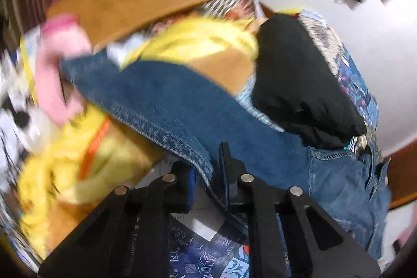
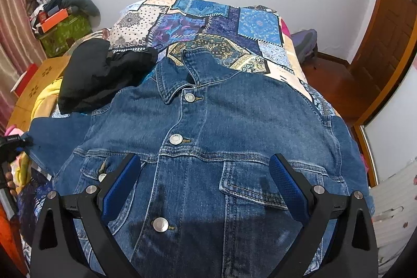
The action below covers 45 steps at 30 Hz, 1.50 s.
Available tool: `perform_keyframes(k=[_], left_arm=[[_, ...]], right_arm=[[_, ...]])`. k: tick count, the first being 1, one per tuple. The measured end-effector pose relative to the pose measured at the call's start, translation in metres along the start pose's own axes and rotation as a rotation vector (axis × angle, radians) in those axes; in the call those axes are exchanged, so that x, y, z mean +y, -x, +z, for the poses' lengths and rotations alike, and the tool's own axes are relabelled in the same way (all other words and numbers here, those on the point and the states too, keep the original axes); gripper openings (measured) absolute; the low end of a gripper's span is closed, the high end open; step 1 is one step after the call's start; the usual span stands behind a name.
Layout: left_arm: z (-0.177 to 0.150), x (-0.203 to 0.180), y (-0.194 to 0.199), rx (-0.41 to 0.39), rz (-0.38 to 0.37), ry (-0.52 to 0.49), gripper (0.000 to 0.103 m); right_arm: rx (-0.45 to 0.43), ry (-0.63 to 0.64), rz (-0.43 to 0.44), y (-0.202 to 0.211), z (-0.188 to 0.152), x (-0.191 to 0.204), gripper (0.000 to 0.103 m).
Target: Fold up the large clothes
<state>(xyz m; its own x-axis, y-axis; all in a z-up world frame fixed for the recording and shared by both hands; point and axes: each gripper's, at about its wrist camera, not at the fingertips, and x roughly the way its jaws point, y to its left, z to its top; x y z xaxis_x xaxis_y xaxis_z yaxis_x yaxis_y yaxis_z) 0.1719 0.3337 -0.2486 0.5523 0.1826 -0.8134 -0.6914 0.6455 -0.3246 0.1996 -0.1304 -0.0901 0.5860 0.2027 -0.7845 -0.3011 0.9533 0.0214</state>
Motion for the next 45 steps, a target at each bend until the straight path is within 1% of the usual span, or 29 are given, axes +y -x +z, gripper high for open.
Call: perform_keyframes(k=[1, 4, 7, 8, 9, 10, 11, 14, 17, 20, 24, 27, 31, 33, 36, 38, 39, 40, 42, 45], left_arm=[[0.003, -0.007, 0.007, -0.020, -0.003, -0.027, 0.012], [0.008, -0.033, 0.031, -0.071, -0.045, -0.097, 0.010], [0.009, -0.060, 0.052, -0.120, -0.060, -0.176, 0.010], [0.008, -0.068, 0.058, -0.132, -0.077, -0.202, 0.010], [0.005, -0.076, 0.063, -0.135, -0.107, -0.217, 0.009], [0.004, -0.085, 0.070, -0.129, -0.160, -0.231, 0.006], [0.002, -0.094, 0.075, -0.128, -0.192, -0.244, 0.006], [-0.009, -0.130, 0.092, -0.146, -0.254, -0.328, 0.006], [-0.023, -0.168, 0.101, -0.141, -0.318, -0.417, 0.006], [-0.043, -0.200, 0.102, -0.109, -0.364, -0.495, 0.006], [-0.074, -0.231, 0.091, -0.021, -0.417, -0.578, 0.006], [-0.104, -0.251, 0.078, 0.052, -0.418, -0.654, 0.006], [-0.135, -0.258, 0.059, 0.174, -0.428, -0.706, 0.006], [-0.150, -0.259, 0.048, 0.234, -0.414, -0.738, 0.006], [-0.165, -0.260, 0.037, 0.288, -0.385, -0.773, 0.006], [-0.170, -0.255, 0.035, 0.304, -0.377, -0.778, 0.013], [-0.169, -0.253, 0.037, 0.309, -0.381, -0.775, 0.022], [-0.168, -0.250, 0.041, 0.315, -0.385, -0.767, 0.037], [-0.164, -0.246, 0.049, 0.309, -0.385, -0.748, 0.052], [-0.152, -0.237, 0.067, 0.272, -0.388, -0.719, 0.054]], right_arm=[[-0.003, -0.003, 0.002, 0.001, 0.000, 0.000, 0.098], [-0.016, -0.010, 0.008, 0.005, -0.001, -0.003, 0.098], [-0.032, -0.014, 0.010, 0.010, -0.003, -0.007, 0.098], [-0.037, -0.016, 0.010, 0.012, -0.003, -0.008, 0.098], [-0.044, -0.021, 0.011, 0.013, -0.004, -0.011, 0.098], [-0.049, -0.027, 0.012, 0.015, -0.004, -0.012, 0.098], [-0.056, -0.035, 0.013, 0.017, -0.004, -0.014, 0.098], [-0.071, -0.062, 0.024, 0.021, -0.005, -0.020, 0.098], [-0.088, -0.086, 0.035, 0.025, -0.006, -0.027, 0.098], [-0.106, -0.095, 0.033, 0.027, -0.006, -0.030, 0.098], [-0.120, -0.092, 0.028, 0.029, -0.007, -0.032, 0.098], [-0.120, -0.084, 0.028, 0.028, -0.008, -0.033, 0.098], [-0.117, -0.078, 0.032, 0.026, -0.011, -0.034, 0.098], [-0.114, -0.073, 0.032, 0.026, -0.012, -0.033, 0.098], [-0.107, -0.059, 0.031, 0.024, -0.013, -0.030, 0.098], [-0.106, -0.049, 0.029, 0.024, -0.014, -0.028, 0.098], [-0.105, -0.042, 0.027, 0.024, -0.014, -0.027, 0.098], [-0.106, -0.036, 0.024, 0.025, -0.014, -0.026, 0.098], [-0.108, -0.026, 0.020, 0.025, -0.014, -0.024, 0.098], [-0.109, -0.020, 0.018, 0.026, -0.014, -0.022, 0.098]])
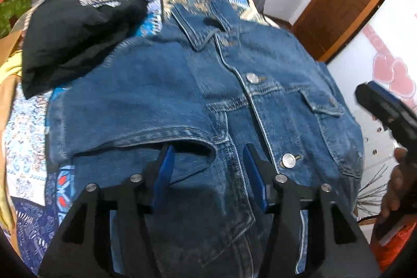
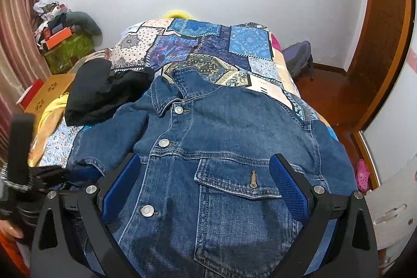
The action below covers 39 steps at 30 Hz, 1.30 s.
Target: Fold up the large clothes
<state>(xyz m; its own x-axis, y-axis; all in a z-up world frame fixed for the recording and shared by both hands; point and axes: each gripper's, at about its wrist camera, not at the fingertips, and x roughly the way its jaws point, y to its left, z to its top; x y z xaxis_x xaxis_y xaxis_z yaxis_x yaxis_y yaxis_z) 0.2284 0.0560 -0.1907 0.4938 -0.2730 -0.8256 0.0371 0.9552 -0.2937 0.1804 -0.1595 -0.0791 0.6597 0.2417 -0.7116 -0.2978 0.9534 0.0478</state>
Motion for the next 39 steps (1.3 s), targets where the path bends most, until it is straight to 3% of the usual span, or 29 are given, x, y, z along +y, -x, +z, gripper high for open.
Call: perform_keyframes(k=[5, 8, 11, 18, 25, 32, 37, 39], left_arm=[[0.009, 0.026, 0.041, -0.106, 0.017, 0.089, 0.058], [0.013, 0.053, 0.065, -0.185, 0.056, 0.157, 0.067], [0.017, 0.085, 0.071, -0.207, 0.107, 0.242, 0.070], [0.000, 0.164, 0.041, -0.118, 0.076, 0.511, 0.070], [-0.029, 0.214, -0.013, 0.008, -0.139, 0.771, 0.070], [-0.031, 0.228, -0.043, 0.042, -0.241, 0.886, 0.070], [-0.025, 0.231, -0.063, 0.047, -0.195, 0.901, 0.070], [-0.017, 0.225, -0.060, 0.027, -0.126, 0.875, 0.066]], right_arm=[[-0.002, 0.018, -0.005, 0.001, 0.000, 0.006, 0.098], [-0.001, 0.030, -0.007, 0.000, 0.000, 0.009, 0.098], [-0.002, 0.037, -0.010, 0.000, 0.000, 0.012, 0.098], [-0.005, 0.049, -0.029, -0.003, 0.002, 0.016, 0.098], [0.025, 0.066, -0.047, -0.012, 0.002, 0.022, 0.098], [0.052, 0.069, -0.057, -0.021, 0.002, 0.021, 0.098], [0.052, 0.064, -0.066, -0.021, 0.000, 0.016, 0.098], [0.050, 0.055, -0.068, -0.020, 0.000, 0.012, 0.098]])
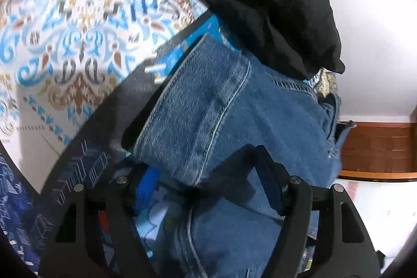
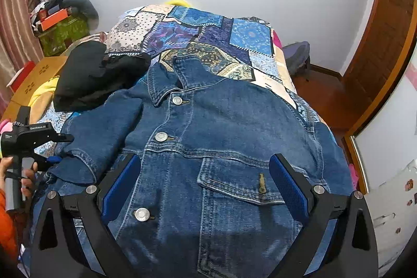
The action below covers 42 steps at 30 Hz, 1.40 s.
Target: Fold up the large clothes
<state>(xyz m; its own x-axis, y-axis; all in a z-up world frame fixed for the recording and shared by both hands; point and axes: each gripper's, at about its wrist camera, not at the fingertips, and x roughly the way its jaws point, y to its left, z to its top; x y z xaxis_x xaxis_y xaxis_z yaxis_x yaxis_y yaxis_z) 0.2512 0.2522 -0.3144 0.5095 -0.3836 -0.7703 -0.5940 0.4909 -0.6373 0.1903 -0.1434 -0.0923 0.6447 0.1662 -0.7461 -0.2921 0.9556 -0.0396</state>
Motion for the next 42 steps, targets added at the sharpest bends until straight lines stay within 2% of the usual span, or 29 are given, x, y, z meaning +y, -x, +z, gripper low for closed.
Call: perform_keyframes(k=[4, 5, 7, 8, 14, 18, 22, 25, 31, 33, 37, 40, 42], left_arm=[[-0.004, -0.017, 0.005, -0.067, 0.111, -0.082, 0.039], [-0.007, -0.025, 0.008, -0.088, 0.116, -0.103, 0.036], [-0.010, -0.041, 0.019, -0.129, 0.131, -0.158, 0.019], [-0.012, -0.054, 0.026, -0.154, 0.133, -0.195, 0.017], [-0.030, -0.130, 0.072, -0.263, 0.037, -0.403, 0.013], [-0.055, -0.192, 0.087, -0.279, -0.060, -0.546, 0.012], [-0.097, -0.262, 0.097, -0.287, -0.131, -0.723, 0.012], [-0.129, -0.307, 0.085, -0.257, -0.170, -0.835, 0.012], [-0.189, -0.356, 0.046, -0.127, -0.214, -0.961, 0.011], [-0.202, -0.363, 0.026, -0.070, -0.209, -0.976, 0.011], [-0.225, -0.360, -0.004, 0.075, -0.201, -0.980, 0.011], [-0.246, -0.361, -0.016, 0.140, -0.172, -1.033, 0.011], [-0.258, -0.361, -0.017, 0.169, -0.158, -1.084, 0.017]], right_arm=[[-0.005, -0.029, -0.006, 0.002, 0.000, -0.011, 0.098], [-0.007, -0.036, -0.009, 0.003, 0.000, -0.015, 0.098], [-0.008, -0.048, -0.015, 0.003, 0.000, -0.020, 0.098], [-0.011, -0.056, -0.017, 0.004, 0.001, -0.023, 0.098], [-0.049, -0.117, -0.020, 0.014, 0.001, -0.046, 0.098], [-0.082, -0.139, -0.030, 0.023, 0.001, -0.061, 0.098], [-0.117, -0.131, -0.064, 0.030, 0.006, -0.075, 0.098], [-0.143, -0.140, -0.077, 0.038, 0.008, -0.088, 0.098], [-0.152, -0.142, -0.093, 0.045, 0.003, -0.107, 0.098], [-0.146, -0.134, -0.116, 0.047, -0.001, -0.111, 0.098], [-0.122, -0.144, -0.097, 0.046, -0.010, -0.121, 0.098], [-0.103, -0.156, -0.083, 0.044, -0.016, -0.125, 0.098], [-0.092, -0.167, -0.069, 0.043, -0.019, -0.128, 0.098]])
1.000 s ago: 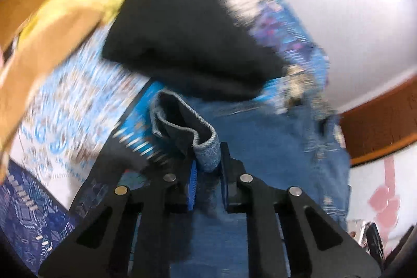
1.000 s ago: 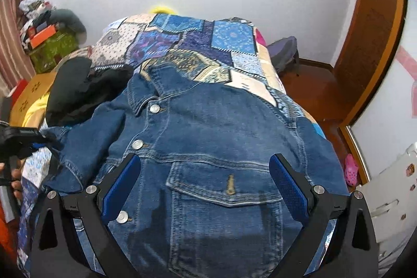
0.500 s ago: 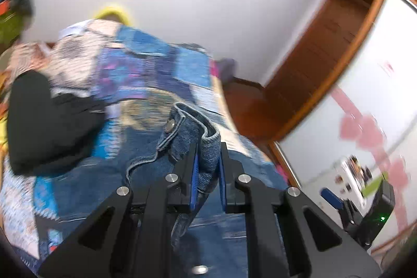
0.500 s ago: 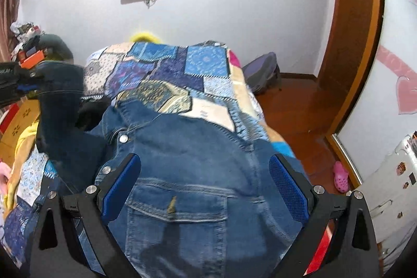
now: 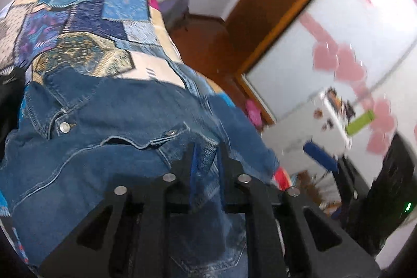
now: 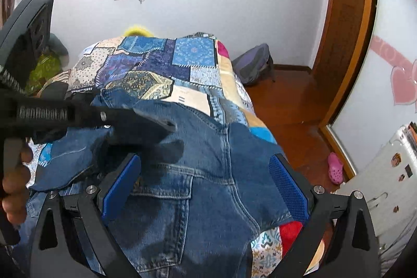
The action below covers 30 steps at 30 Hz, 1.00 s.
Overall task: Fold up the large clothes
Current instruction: 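Release the sleeve from the left tool onto the jacket front, then grasp the other sleeve cuff with the right tool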
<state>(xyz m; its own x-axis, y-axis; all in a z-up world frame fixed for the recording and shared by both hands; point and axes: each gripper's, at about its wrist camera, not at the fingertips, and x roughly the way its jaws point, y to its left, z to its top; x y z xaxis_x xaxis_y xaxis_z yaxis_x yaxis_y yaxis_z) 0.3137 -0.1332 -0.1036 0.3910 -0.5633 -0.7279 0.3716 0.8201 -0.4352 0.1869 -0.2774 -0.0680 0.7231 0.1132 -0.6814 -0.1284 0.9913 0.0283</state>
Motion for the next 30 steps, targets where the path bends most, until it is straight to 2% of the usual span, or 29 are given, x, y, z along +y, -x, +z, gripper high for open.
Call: perform_keyframes(k=[2, 3, 4, 7, 10, 15, 18, 22, 26, 30], left_arm=[[-0.003, -0.005, 0.004, 0.005, -0.011, -0.024, 0.026], [-0.004, -0.008, 0.011, -0.007, -0.010, -0.034, 0.034], [-0.004, -0.008, 0.016, -0.024, -0.003, -0.041, 0.042], [-0.004, -0.002, 0.042, -0.096, 0.037, -0.047, 0.054], [-0.002, 0.013, 0.066, -0.148, 0.073, -0.041, 0.057], [-0.009, 0.056, 0.104, -0.222, 0.247, -0.043, 0.063], [-0.020, 0.092, 0.120, -0.222, 0.360, -0.016, 0.063], [-0.044, 0.137, 0.134, -0.197, 0.441, 0.052, 0.063], [-0.073, 0.172, 0.138, -0.171, 0.482, 0.111, 0.063], [-0.100, 0.198, 0.138, -0.143, 0.463, 0.183, 0.063]], right_arm=[[0.013, -0.016, 0.022, -0.001, -0.001, -0.002, 0.098], [0.019, -0.025, 0.037, -0.001, -0.002, -0.002, 0.098], [0.024, -0.036, 0.054, -0.001, -0.002, -0.002, 0.098], [0.029, -0.061, 0.103, 0.001, -0.002, -0.001, 0.098], [0.036, -0.074, 0.152, 0.001, 0.000, 0.003, 0.098], [0.055, -0.101, 0.228, -0.003, 0.007, 0.012, 0.098], [0.074, -0.147, 0.253, -0.010, 0.011, 0.016, 0.098], [0.109, -0.241, 0.263, -0.026, 0.012, 0.019, 0.098], [0.197, -0.387, 0.330, -0.053, 0.006, 0.019, 0.098], [0.302, -0.473, 0.395, -0.079, -0.004, 0.026, 0.085]])
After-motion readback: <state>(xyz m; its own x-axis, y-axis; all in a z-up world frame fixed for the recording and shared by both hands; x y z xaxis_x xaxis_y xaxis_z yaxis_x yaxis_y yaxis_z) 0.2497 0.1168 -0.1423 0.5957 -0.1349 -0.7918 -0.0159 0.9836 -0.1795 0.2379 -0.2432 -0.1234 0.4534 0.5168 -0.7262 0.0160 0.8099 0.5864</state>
